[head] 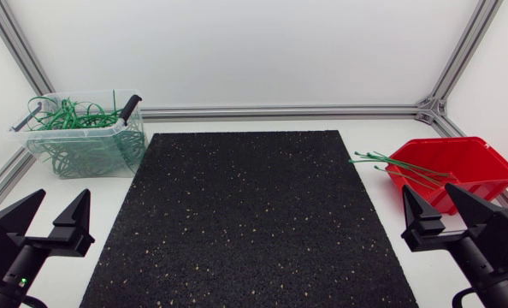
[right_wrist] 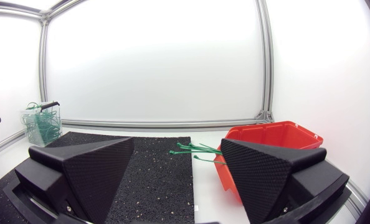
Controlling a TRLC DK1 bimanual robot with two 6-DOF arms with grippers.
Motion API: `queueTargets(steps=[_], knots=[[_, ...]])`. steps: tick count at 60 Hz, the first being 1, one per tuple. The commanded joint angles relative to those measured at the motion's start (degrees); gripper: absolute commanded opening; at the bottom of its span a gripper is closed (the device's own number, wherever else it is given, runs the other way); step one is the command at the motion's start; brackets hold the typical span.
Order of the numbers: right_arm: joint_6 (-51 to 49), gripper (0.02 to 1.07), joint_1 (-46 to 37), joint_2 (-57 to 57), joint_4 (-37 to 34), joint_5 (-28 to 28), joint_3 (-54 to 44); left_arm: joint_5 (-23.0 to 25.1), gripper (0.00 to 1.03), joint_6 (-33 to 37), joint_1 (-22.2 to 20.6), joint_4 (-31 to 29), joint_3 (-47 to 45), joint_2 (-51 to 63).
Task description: Take a green cable tie from the red box, thread the tail through the head to close it, then place it in the transparent bin on the left.
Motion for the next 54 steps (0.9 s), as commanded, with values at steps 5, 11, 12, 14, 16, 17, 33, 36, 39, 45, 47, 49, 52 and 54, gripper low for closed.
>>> queueTargets(steps=[5, 11, 12, 14, 16, 17, 33, 36, 39, 45, 47, 49, 52, 54], knots=[[0.49, 1.04, 0.73, -0.58, -0.08, -0.17, -1.28, -0.08, 1.00, 0.04, 0.33, -1.17, -2.26, -0.30], [0.49, 1.04, 0.82, -0.67, 0.01, -0.17, -1.28, -0.08, 1.00, 0.04, 0.33, -1.17, -2.26, -0.30], [0.49, 1.04, 0.82, -0.67, 0.01, -0.17, -1.28, -0.08, 1.00, 0.04, 0.33, -1.17, -2.26, -0.30], [0.49, 1.04, 0.82, -0.67, 0.09, -0.17, -1.28, -0.08, 1.00, 0.04, 0.33, -1.17, -2.26, -0.30], [0.49, 1.04, 0.82, -0.67, 0.09, -0.17, -1.28, -0.08, 1.00, 0.04, 0.24, -1.17, -2.26, -0.30], [0.49, 1.04, 0.82, -0.67, 0.09, -0.17, -1.28, -0.08, 1.00, 0.04, 0.16, -1.17, -2.26, -0.30], [-0.66, 1.04, -0.06, -0.76, 1.76, 0.01, -0.40, -0.08, 1.00, 0.04, 0.33, -1.17, -2.26, -0.30], [-0.92, 1.04, -0.24, -0.76, 1.76, 0.18, 0.39, -0.08, 1.00, 0.04, 0.33, -1.17, -2.26, -0.30], [-0.92, 1.04, -0.50, -0.67, 1.76, 0.18, 1.36, -0.08, 1.00, 0.04, 0.16, -1.17, -2.26, -0.30], [-0.92, 1.04, -1.03, -0.58, 2.20, 0.36, 3.91, -0.08, 1.00, 0.04, 0.24, -1.17, -2.26, -0.30], [-0.92, 1.04, -1.03, -0.49, 2.03, 0.36, 4.79, -0.08, 1.00, 0.04, 0.24, -1.26, -2.26, -0.30], [-0.92, 1.04, -1.03, -0.49, 1.76, 0.36, 5.75, -0.08, 1.00, 0.04, 0.33, -1.26, -2.26, -0.30], [-0.92, 1.04, -1.03, 0.03, 1.24, 0.36, 7.07, -0.08, 1.00, 0.04, 0.42, -1.26, -2.26, -0.30], [-0.92, 1.04, -1.03, 0.74, 1.15, 0.36, 8.13, -0.08, 1.00, 0.04, 0.42, -1.26, -2.26, -0.30]])
